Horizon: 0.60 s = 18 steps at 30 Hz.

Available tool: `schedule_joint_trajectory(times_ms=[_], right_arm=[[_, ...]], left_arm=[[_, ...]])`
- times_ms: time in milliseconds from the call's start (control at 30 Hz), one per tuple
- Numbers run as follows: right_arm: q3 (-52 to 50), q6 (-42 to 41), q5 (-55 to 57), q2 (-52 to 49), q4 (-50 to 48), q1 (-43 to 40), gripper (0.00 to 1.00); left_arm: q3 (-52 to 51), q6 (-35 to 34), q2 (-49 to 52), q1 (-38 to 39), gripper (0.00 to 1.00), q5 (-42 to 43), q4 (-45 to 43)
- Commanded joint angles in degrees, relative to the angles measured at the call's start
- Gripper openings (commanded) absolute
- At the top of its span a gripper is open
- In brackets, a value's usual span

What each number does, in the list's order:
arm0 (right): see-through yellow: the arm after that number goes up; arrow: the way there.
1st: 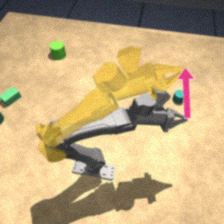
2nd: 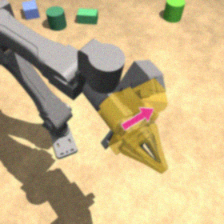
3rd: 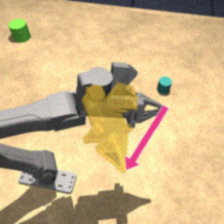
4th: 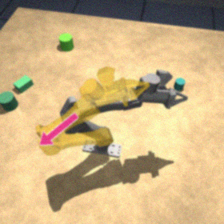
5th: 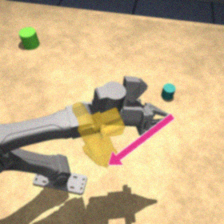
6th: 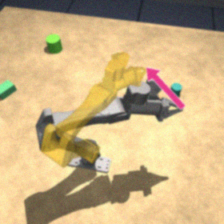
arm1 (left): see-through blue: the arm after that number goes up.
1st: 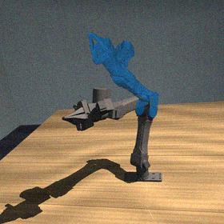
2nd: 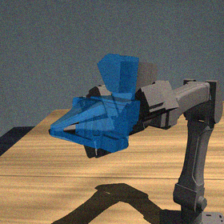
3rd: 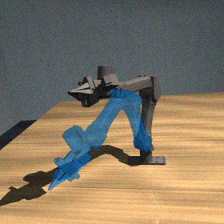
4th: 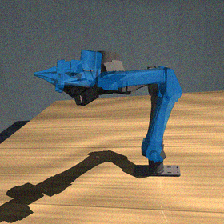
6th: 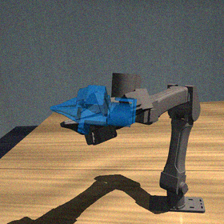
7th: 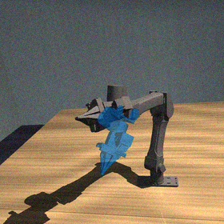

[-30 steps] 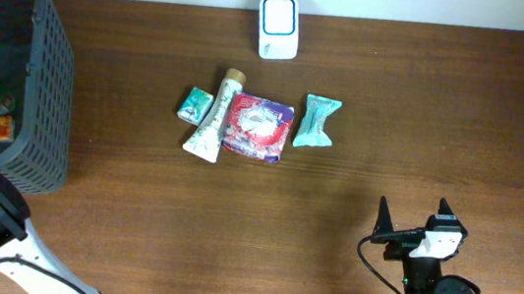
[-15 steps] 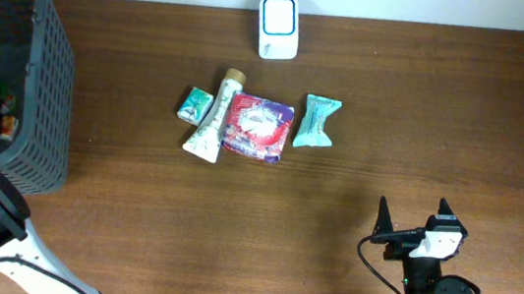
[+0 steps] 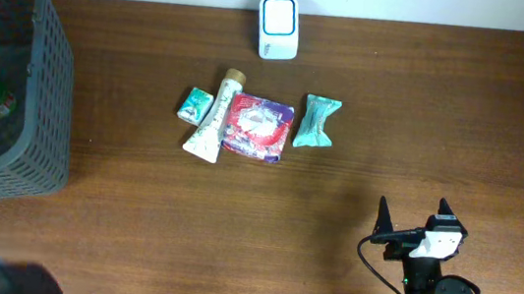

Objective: Scan the item barcode
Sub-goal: 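Grasp the orange Kleenex tissue pack in the basket with the left gripper, then place the orange Kleenex pack at the left of the row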

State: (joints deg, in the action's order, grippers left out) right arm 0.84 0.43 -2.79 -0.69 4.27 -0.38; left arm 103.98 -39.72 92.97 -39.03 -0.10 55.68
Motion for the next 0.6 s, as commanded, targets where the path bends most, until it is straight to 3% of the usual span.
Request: schedule_joint_trajectory(times_ms=[0, 33, 133, 233, 433, 567], right_arm=[[-0.52, -0.07, 0.46, 0.33, 0.04, 0.33, 0.99], [-0.52, -0.04, 0.46, 0.33, 0.04, 0.33, 0.99], [-0.52, -0.04, 0.46, 0.33, 0.07, 0.33, 0.99], [-0.52, -0.07, 0.46, 0.33, 0.04, 0.33, 0.99], [-0.52, -0.07, 0.46, 0.33, 0.04, 0.33, 0.99], [-0.52, -0.07, 0.46, 0.33, 0.04, 0.33, 0.99]], left_arm=[[0.48, -1.66, -4.66, 3.23, 0.00, 19.32, -3.91], [0.48, -0.11, -4.83, 6.03, 0.00, 22.58, -5.99], [0.42, 6.14, -4.63, 15.02, 0.00, 20.37, -8.17], [0.42, 16.68, -2.29, 27.47, 0.00, 10.12, -9.40], [0.42, 32.85, 12.41, 40.81, 0.00, 4.44, -8.85], [0.42, 33.62, 22.99, 43.67, 0.00, -7.52, -4.15]])
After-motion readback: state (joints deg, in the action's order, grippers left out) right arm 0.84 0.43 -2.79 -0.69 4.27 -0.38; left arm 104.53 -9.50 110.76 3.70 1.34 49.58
